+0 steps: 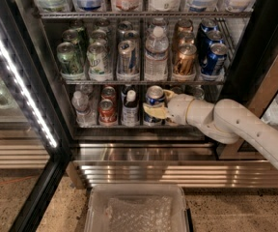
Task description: Pick pepsi can from bottom shelf of fridge
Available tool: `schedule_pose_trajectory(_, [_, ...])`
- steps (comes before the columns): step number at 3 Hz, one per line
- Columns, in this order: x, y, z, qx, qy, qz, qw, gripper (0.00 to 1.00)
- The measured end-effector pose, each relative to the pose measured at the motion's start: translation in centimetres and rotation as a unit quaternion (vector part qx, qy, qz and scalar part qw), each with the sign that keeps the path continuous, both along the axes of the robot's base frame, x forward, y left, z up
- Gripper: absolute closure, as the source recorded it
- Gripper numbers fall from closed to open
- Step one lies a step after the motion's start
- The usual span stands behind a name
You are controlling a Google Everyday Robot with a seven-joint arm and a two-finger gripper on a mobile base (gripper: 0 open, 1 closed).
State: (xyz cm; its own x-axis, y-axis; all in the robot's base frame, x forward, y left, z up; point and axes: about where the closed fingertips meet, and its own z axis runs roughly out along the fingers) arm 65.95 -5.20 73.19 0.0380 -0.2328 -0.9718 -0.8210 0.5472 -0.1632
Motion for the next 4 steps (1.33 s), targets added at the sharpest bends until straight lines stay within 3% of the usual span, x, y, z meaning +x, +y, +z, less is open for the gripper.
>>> schedule_pose_trajectory(1, [-1.4, -1.5, -0.3, 0.007, 0.027, -0.01, 0.9996, 1.0])
schedule_pose_trajectory(3, [-2.2, -1.4, -0.1, 0.006, 0.033, -0.005, 0.9994, 1.0])
schedule_pose_trajectory(4, [-5.2, -1.4, 2.8, 0.01, 0.03, 0.0, 0.9995, 1.0])
